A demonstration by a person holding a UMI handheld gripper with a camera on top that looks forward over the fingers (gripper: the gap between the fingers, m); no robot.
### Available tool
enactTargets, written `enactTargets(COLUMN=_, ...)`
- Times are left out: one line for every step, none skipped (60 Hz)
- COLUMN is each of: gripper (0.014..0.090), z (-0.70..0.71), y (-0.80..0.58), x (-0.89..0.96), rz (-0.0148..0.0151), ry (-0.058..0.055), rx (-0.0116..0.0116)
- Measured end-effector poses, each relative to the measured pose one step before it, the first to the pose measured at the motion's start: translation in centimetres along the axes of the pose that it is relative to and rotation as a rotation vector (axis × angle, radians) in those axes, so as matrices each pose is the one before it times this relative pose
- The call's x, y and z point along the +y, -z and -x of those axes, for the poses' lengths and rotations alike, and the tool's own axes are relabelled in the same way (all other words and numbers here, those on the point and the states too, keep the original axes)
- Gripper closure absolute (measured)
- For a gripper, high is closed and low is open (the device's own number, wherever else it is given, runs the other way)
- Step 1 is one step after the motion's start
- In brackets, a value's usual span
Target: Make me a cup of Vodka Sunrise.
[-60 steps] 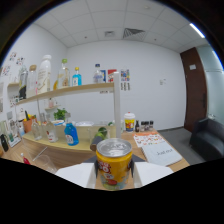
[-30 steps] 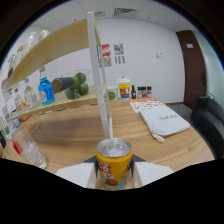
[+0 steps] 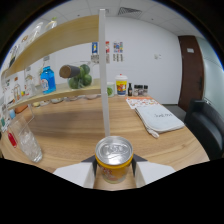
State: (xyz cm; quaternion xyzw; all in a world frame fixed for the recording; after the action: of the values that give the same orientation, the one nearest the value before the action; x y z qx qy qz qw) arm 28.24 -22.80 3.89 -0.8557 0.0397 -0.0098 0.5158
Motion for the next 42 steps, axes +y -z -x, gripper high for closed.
enactTargets(gripper=0.0436, z=-0.051, y=0.048, x=0.038, rz=0.00627, ry=-0.0046, rx=0.00537)
enactTargets(gripper=0.0408, z=-0.068, y=0.087, x=-0.036, rz=0.00281, ry=-0.0049, rx=0.00576)
enactTargets(gripper=0.0378, z=-0.045, y=0.168, x=-0.103, rz=-0.00176, ry=-0.0064, rx=0.00632)
enactTargets(gripper=0.0337, z=-0.051, y=0.182, x=-0.183, rz=-0.00214, ry=-0.0048, rx=0.00650)
enactTargets(gripper=0.0297, z=-0.058, y=0.234, x=-0.237, rz=-0.00290, ry=-0.0022, rx=0.00489)
enactTargets(gripper=0.0259, z=-0.013, y=0.251, x=-0.232, rz=-0.00276, ry=-0.0018, rx=0.00547)
enactTargets(gripper=0.0221, z=0.020, y=0.289, x=-0.238, rz=-0.00167, ry=-0.0015, rx=0.00450)
enactTargets(gripper=0.0192, z=0.037, y=0.336, x=-0.217, rz=-0.00091, ry=-0.0015, rx=0.00355)
enactTargets(gripper=0.0186, z=-0.002, y=0.370, x=-0.258, rz=-0.00097, ry=-0.0019, rx=0.00597)
enactTargets(gripper=0.0188, z=0.096, y=0.421, x=-0.278, rz=-0.00173, ry=-0.0004, rx=0.00246)
enactTargets(gripper=0.0189, z=0.136, y=0.445, x=-0.305, rz=-0.00200, ry=0.0004, rx=0.00118)
enactTargets(gripper=0.0191, z=0.060, y=0.552, x=-0.345, rz=-0.00334, ry=0.0000, rx=0.00401)
enactTargets(gripper=0.0188, z=0.093, y=0.488, x=-0.351, rz=-0.00480, ry=0.0013, rx=0.00484)
enactTargets(gripper=0.0187, z=0.154, y=0.545, x=-0.380, rz=-0.00594, ry=0.0012, rx=0.00362)
enactTargets(gripper=0.0187, z=0.230, y=0.599, x=-0.422, rz=-0.00770, ry=0.0016, rx=0.00118)
enactTargets(gripper=0.0189, z=0.278, y=0.636, x=-0.434, rz=-0.00822, ry=0.0024, rx=-0.00157)
enactTargets(gripper=0.0188, z=0.225, y=0.716, x=-0.478, rz=-0.00705, ry=0.0015, rx=-0.00418)
enactTargets(gripper=0.0187, z=0.374, y=0.651, x=-0.422, rz=-0.00852, ry=0.0029, rx=-0.00237)
enactTargets(gripper=0.0187, z=0.381, y=0.613, x=-0.356, rz=-0.00739, ry=0.0030, rx=-0.00027)
enactTargets(gripper=0.0189, z=0.352, y=0.617, x=-0.329, rz=-0.00531, ry=0.0036, rx=0.00146)
enactTargets(gripper=0.0189, z=0.386, y=0.620, x=-0.293, rz=-0.00415, ry=0.0036, rx=0.00278)
enactTargets(gripper=0.0188, z=0.412, y=0.614, x=-0.234, rz=-0.00241, ry=0.0031, rx=0.00182)
enactTargets(gripper=0.0188, z=0.485, y=0.588, x=-0.204, rz=-0.00180, ry=0.0019, rx=-0.00011)
enactTargets(gripper=0.0188, z=0.645, y=0.573, x=-0.218, rz=-0.00250, ry=0.0002, rx=-0.00249)
enactTargets(gripper=0.0188, z=0.625, y=0.519, x=-0.174, rz=-0.00185, ry=-0.0001, rx=-0.00384)
enactTargets(gripper=0.0189, z=0.645, y=0.469, x=-0.105, rz=-0.00142, ry=-0.0011, rx=-0.00331)
enactTargets(gripper=0.0189, z=0.589, y=0.506, x=-0.069, rz=-0.00090, ry=-0.0022, rx=-0.00227)
enactTargets(gripper=0.0192, z=0.614, y=0.435, x=-0.017, rz=0.00129, ry=-0.0045, rx=-0.00136)
enactTargets(gripper=0.0191, z=0.663, y=0.426, x=0.047, rz=0.00208, ry=-0.0069, rx=-0.00227)
enactTargets(gripper=0.0191, z=0.728, y=0.382, x=0.077, rz=0.00175, ry=-0.0080, rx=-0.00415)
enactTargets(gripper=0.0190, z=0.784, y=0.389, x=0.087, rz=0.00102, ry=-0.0092, rx=-0.00549)
enactTargets(gripper=0.0191, z=0.787, y=0.361, x=0.119, rz=0.00082, ry=-0.0095, rx=-0.00615)
enactTargets(gripper=0.0191, z=0.799, y=0.299, x=0.158, rz=0.00076, ry=-0.0094, rx=-0.00708)
enactTargets(gripper=0.0190, z=0.803, y=0.321, x=0.278, rz=-0.00154, ry=-0.0092, rx=-0.00659)
enactTargets(gripper=0.0189, z=0.730, y=0.235, x=0.234, rz=0.00096, ry=-0.0065, rx=-0.00654)
enactTargets(gripper=0.0192, z=0.739, y=0.156, x=0.268, rz=0.00099, ry=-0.0040, rx=-0.00475)
enactTargets(gripper=0.0192, z=0.704, y=0.139, x=0.325, rz=0.00239, ry=-0.0024, rx=-0.00359)
enactTargets(gripper=0.0193, z=0.844, y=0.017, x=0.332, rz=0.00508, ry=-0.0009, rx=-0.00271)
enactTargets(gripper=0.0192, z=0.669, y=0.085, x=0.398, rz=0.00483, ry=0.0015, rx=-0.00356)
enactTargets(gripper=0.0190, z=0.680, y=0.065, x=0.371, rz=0.00492, ry=0.0025, rx=-0.00309)
enactTargets(gripper=0.0190, z=0.621, y=0.055, x=0.358, rz=0.00467, ry=0.0025, rx=-0.00226)
enactTargets(gripper=0.0191, z=0.620, y=0.009, x=0.349, rz=0.00411, ry=0.0026, rx=-0.00189)
